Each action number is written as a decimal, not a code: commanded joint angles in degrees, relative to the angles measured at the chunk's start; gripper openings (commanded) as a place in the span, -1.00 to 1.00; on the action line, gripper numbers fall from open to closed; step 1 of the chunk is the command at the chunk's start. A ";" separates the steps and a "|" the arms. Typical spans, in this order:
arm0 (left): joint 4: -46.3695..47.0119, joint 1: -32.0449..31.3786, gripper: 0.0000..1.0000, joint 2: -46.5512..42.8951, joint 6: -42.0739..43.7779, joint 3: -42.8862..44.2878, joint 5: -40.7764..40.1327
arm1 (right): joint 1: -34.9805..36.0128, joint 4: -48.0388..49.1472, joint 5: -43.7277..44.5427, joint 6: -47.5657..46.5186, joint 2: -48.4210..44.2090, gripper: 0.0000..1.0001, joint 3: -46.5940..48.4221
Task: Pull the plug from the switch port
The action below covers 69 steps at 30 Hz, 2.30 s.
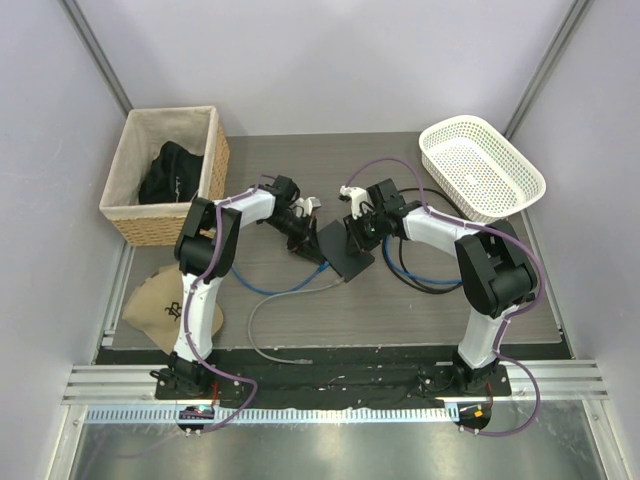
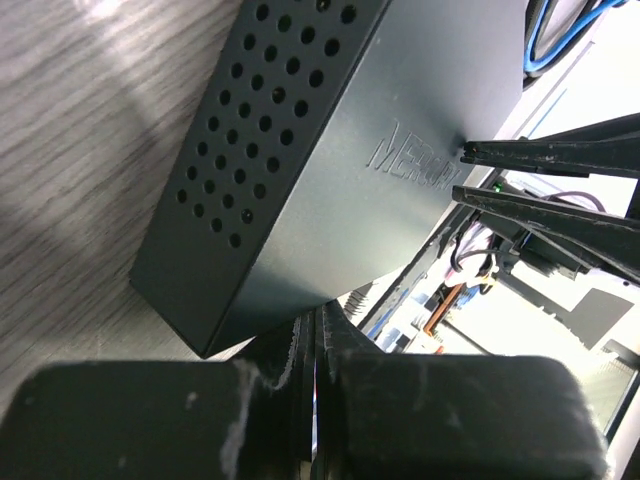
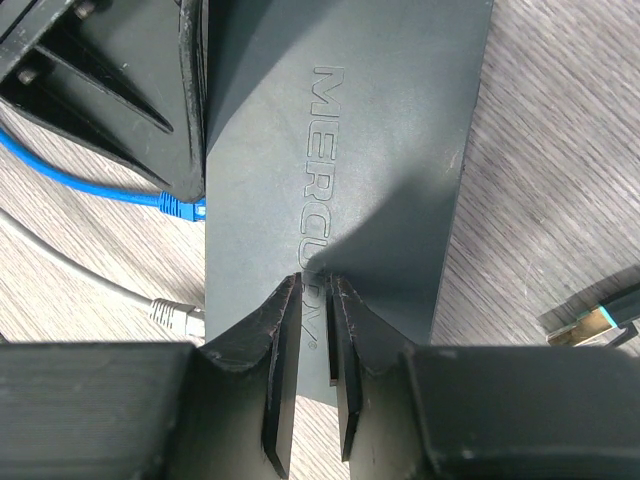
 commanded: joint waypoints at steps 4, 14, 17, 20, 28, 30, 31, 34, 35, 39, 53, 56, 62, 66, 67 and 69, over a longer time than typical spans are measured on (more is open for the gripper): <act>1.23 -0.46 -1.00 2.39 0.84 2.39 -8.85 | 0.02 -1.24 2.03 0.27 0.98 -0.51 -0.87; 9.71 3.84 -0.27 -3.76 0.32 -7.79 -2.46 | 0.02 -1.24 2.56 -0.08 0.89 -0.51 -0.78; 14.22 3.93 -0.11 -3.24 0.41 -10.08 0.20 | 0.02 -1.42 2.56 0.18 1.24 -0.51 -0.70; 15.90 3.32 -0.07 -1.75 0.41 -9.82 0.56 | 0.02 -1.68 2.73 0.18 1.60 -0.51 -0.43; 19.59 1.29 -0.11 -0.34 0.58 -10.52 1.35 | 0.11 -2.91 3.35 0.27 2.03 -0.51 -0.43; 19.86 0.77 -0.12 -0.51 1.28 -10.88 1.26 | 0.11 -3.00 3.44 0.35 2.30 -0.51 -0.26; 19.86 0.59 -0.12 -0.34 1.55 -10.88 1.61 | 0.11 -3.00 3.44 0.44 2.39 -0.51 -0.08; 18.37 0.06 -0.12 -0.78 4.44 -10.70 1.35 | 0.02 -3.09 3.44 0.62 3.00 -0.51 0.27; 17.93 -0.11 -0.11 -1.04 5.32 -10.79 1.18 | 0.11 -3.00 3.44 0.62 3.09 -0.51 0.27; 14.77 -0.81 -0.12 -1.57 9.71 -11.31 0.12 | 0.11 -3.00 3.44 0.79 3.35 -0.51 0.18; 10.19 -5.21 -0.51 1.76 12.19 -7.63 -8.14 | 0.11 -1.86 3.79 1.41 4.32 -0.52 -0.25; 9.14 -5.21 -0.58 3.17 11.14 -6.49 -9.90 | 0.11 -1.59 4.05 1.41 3.53 -0.53 -0.87; 7.73 -5.21 -0.86 3.71 9.47 -4.38 -11.57 | 0.11 -0.98 4.31 1.59 2.91 -0.52 -1.49; 6.41 -5.21 -1.00 3.00 7.97 -2.88 -9.21 | 0.11 -0.98 4.40 1.76 3.09 -0.52 -1.49; 6.23 -5.21 -1.00 2.65 7.97 -2.70 -8.76 | 0.11 -0.98 4.40 1.76 3.09 -0.52 -1.49; 5.10 -5.30 -1.00 2.56 8.40 -2.62 -7.71 | 0.11 -0.98 4.40 1.67 3.09 -0.53 -1.49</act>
